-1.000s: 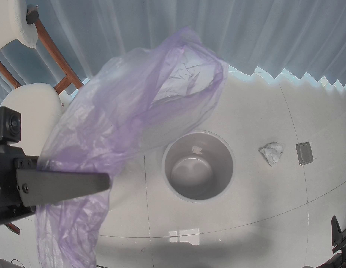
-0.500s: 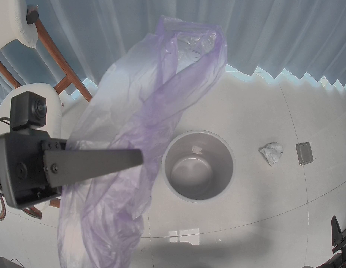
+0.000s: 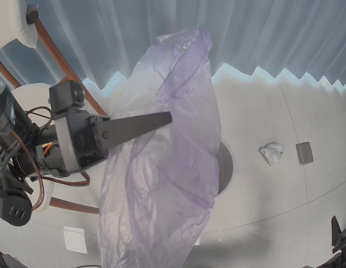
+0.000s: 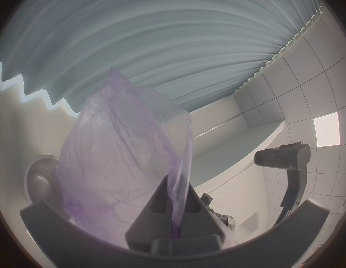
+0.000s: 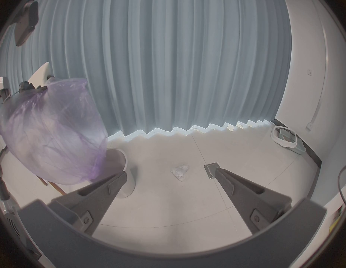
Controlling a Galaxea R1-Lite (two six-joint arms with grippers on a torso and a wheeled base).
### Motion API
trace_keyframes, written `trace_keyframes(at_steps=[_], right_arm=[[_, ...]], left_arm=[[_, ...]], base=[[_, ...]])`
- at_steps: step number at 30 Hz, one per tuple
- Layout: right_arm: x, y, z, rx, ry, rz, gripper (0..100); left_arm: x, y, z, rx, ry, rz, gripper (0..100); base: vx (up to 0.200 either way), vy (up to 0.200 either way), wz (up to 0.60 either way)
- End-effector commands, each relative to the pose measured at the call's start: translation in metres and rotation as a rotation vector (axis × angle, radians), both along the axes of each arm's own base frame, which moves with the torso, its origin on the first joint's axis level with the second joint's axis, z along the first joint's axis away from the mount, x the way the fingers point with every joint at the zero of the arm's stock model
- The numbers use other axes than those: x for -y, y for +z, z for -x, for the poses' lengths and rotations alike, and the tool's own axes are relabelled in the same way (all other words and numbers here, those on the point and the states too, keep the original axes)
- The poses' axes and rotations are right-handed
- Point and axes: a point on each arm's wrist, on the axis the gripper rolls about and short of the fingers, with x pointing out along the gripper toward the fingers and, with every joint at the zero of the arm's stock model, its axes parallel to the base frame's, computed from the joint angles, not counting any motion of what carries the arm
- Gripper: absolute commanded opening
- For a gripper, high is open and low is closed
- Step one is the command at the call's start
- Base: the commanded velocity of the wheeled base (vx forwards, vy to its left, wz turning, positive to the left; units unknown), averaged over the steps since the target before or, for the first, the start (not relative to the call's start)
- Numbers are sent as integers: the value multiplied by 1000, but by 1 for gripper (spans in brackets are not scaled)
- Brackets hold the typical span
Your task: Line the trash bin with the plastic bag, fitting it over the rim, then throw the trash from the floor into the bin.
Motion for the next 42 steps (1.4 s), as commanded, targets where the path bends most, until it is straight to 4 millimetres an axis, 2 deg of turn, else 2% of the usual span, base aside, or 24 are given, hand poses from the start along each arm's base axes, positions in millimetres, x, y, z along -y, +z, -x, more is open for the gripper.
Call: trace_keyframes(at_steps=[1, 5, 8, 14, 22, 31, 42], right_arm=[[0, -5, 0, -2, 1, 0, 100], [0, -5, 0, -3, 1, 0, 100], [0, -5, 0, -3, 1, 0, 100], [0, -5, 0, -3, 1, 0, 100], [0, -5, 0, -2, 1, 0, 100], [0, -5, 0, -2, 1, 0, 100], [0, -5, 0, -3, 1, 0, 100]], left_arm=[[13, -23, -24, -46, 9, -28, 0], [17, -22, -31, -25, 13, -13, 0], [12, -21, -39, -17, 41, -8, 0], [8, -22, -43, -22, 61, -10, 0], [13, -28, -49, -31, 52, -20, 0], [18, -26, -43, -9, 28, -3, 0], [21, -39, -30, -59, -1, -34, 0]], base=[[0, 0, 0], [0, 0, 0], [0, 0, 0], [0, 0, 0], [0, 0, 0], [200, 0, 0], [0, 0, 0]])
